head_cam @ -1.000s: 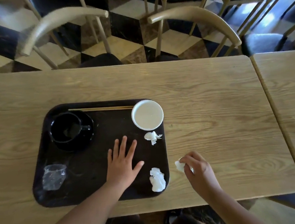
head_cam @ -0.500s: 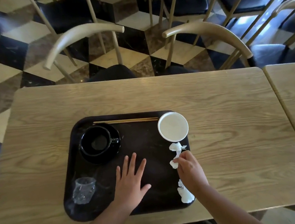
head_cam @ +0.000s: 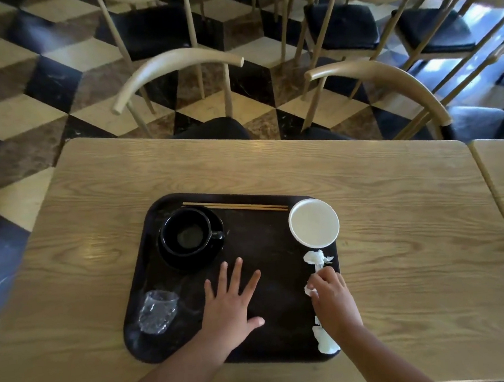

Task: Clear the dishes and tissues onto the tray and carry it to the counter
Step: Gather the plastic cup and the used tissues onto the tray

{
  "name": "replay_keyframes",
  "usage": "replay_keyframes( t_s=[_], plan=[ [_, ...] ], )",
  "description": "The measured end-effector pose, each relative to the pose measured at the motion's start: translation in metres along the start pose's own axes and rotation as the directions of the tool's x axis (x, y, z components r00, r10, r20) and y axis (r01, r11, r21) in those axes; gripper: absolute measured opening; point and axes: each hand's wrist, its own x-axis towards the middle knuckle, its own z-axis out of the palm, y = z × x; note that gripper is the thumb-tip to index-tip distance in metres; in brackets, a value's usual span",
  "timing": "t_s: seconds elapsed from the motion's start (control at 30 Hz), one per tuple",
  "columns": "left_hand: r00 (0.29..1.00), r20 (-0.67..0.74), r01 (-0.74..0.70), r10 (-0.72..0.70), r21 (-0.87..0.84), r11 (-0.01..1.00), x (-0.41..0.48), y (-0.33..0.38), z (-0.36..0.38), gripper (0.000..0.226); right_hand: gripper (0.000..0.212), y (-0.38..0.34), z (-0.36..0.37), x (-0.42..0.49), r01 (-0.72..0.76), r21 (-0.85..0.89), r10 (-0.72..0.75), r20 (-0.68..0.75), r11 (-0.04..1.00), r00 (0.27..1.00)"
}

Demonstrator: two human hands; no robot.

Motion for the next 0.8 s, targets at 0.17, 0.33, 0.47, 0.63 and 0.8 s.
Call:
replay_keyframes(
  t_s=[0.17, 0.33, 0.47, 0.63, 0.8],
  plan=[
    [0.992, 0.100, 0.082, -0.077, -0.043, 0.996, -0.008, 0.012, -0.016, 0.086, 0.037, 0.003, -0.004, -0.011, 0.147, 0.019, -0.146, -0.035, 0.989, 0.989],
    [0.970, 0.221, 0.175, -0.099, -0.356, 0.918, -0.032, 0.011, -0.032, 0.072, 0.034, 0.009, -0.017, -0.026, 0.157, 0.138, -0.143, -0.107, 0.978, 0.984],
    [0.982, 0.129, 0.185, -0.139, -0.494, 0.850, -0.057, 0.001, -0.045, 0.059, 0.029, 0.016, -0.028, -0.032, 0.138, 0.212, -0.116, -0.112, 0.967, 0.987],
    [0.946, -0.163, 0.141, -0.281, -0.574, 0.807, -0.088, -0.033, -0.075, 0.031, 0.016, 0.019, -0.042, -0.034, 0.069, 0.294, -0.033, -0.128, 0.953, 0.991],
    [0.849, -0.342, 0.162, -0.403, -0.557, 0.814, -0.091, -0.106, -0.081, 0.019, 0.019, 0.029, -0.039, -0.022, -0.053, 0.243, 0.104, -0.202, 0.968, 0.974]
  ],
)
